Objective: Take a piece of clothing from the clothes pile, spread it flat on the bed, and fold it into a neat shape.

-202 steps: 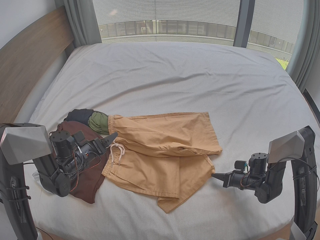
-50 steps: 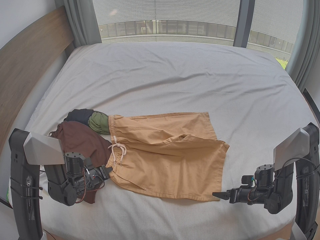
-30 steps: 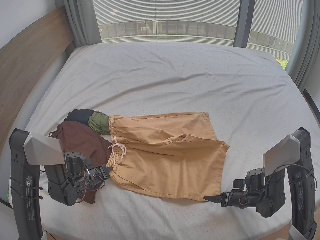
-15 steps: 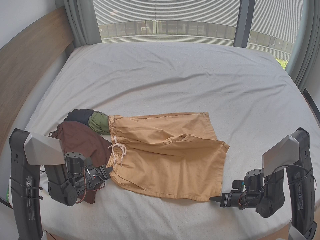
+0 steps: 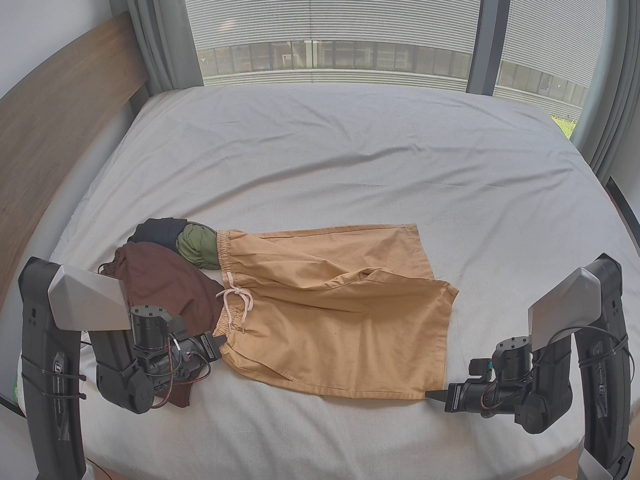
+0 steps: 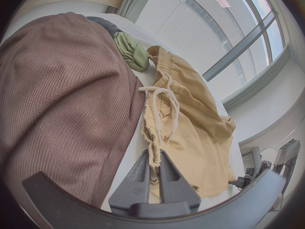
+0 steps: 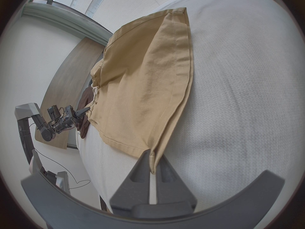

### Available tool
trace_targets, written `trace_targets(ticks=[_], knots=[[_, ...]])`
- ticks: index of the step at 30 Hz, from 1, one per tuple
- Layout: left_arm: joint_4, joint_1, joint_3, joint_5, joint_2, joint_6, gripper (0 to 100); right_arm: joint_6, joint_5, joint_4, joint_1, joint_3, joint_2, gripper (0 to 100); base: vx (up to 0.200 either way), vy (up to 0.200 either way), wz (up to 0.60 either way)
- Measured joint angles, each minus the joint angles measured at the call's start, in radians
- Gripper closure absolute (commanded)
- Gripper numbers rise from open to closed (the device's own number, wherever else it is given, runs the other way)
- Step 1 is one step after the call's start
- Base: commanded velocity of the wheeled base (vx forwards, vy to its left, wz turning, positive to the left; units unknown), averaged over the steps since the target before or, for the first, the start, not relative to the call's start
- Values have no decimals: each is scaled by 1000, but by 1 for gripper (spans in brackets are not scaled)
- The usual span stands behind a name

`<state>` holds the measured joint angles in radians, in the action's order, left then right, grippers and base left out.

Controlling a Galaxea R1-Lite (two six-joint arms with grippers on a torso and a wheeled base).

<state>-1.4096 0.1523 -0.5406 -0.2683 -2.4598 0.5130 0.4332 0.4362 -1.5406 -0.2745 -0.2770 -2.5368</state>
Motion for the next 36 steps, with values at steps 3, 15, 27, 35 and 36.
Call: trace_targets(ticks=[3, 15, 27, 35, 36], knots=[[-7, 5, 31, -3, 7, -3, 100, -3, 0, 0, 1, 15, 7, 100, 0, 0, 0], [-16, 4, 264, -43, 132, -88, 100, -43, 0, -1, 6, 124, 83, 100, 0, 0, 0], [-17, -17, 394, -46, 215, -164, 100, -91, 1, -1, 21, 233, 140, 100, 0, 0, 0], [-20, -12, 416, -44, 206, -183, 100, -112, 1, 0, 24, 258, 146, 100, 0, 0, 0], [-20, -12, 417, -43, 204, -188, 100, -112, 1, 0, 24, 258, 146, 100, 0, 0, 0]])
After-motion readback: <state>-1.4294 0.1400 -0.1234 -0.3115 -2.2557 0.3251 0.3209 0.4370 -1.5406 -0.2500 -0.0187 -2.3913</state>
